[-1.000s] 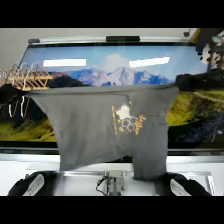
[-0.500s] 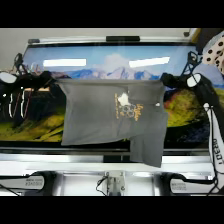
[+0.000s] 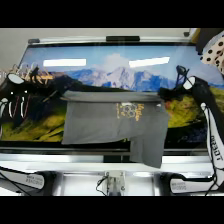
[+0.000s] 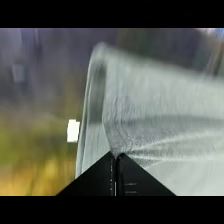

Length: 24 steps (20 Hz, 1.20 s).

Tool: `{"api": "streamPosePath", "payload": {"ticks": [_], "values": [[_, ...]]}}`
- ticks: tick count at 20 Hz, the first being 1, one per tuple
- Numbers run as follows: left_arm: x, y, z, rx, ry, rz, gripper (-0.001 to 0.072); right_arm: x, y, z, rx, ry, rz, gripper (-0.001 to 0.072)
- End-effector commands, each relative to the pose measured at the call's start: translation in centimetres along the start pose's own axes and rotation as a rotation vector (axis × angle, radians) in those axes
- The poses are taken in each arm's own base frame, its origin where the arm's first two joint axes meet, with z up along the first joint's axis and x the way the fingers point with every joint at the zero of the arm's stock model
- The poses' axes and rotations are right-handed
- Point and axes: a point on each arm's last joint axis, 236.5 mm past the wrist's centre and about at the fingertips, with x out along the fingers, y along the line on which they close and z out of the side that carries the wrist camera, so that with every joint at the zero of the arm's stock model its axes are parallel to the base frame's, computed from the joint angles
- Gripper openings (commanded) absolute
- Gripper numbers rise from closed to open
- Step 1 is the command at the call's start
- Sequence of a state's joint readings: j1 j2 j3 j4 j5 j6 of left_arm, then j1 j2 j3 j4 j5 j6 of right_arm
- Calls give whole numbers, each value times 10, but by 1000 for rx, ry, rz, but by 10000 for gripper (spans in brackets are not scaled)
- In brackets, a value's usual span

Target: Fold the shirts.

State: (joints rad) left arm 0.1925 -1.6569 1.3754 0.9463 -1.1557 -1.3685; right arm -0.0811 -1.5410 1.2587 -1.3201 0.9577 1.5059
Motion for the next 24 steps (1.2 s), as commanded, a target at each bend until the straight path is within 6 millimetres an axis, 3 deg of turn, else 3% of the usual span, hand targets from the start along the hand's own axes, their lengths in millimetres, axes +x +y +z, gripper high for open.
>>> {"api": "streamPosePath", "payload": {"ticks": [1,5,9,17,18,19,20,21,22,24], "values": [[4,6,-59,-9,233,-15,28,0,-3,-54,-33,212,-27,59],[25,19,-67,-44,212,8,28,5,0,-62,0,233,-35,59],[27,20,-68,-46,215,9,28,4,-13,-62,10,233,-88,60],[41,27,-87,-73,254,17,28,4,-14,-60,31,224,-92,67],[41,27,-85,-72,248,16,29,4,-13,-60,32,224,-91,151],[39,24,-85,-74,250,7,118,4,-11,-61,36,226,-82,394],[33,20,-86,-72,272,-7,473,2,-7,-63,32,240,-67,491],[24,16,-87,-65,299,-20,652,-3,-7,-67,9,269,-67,491],[10,13,-86,-60,318,-35,639,-14,-10,-71,-25,303,-84,491],[-25,12,-77,-62,306,-53,512,-47,-24,-85,-104,383,-137,491]]}}
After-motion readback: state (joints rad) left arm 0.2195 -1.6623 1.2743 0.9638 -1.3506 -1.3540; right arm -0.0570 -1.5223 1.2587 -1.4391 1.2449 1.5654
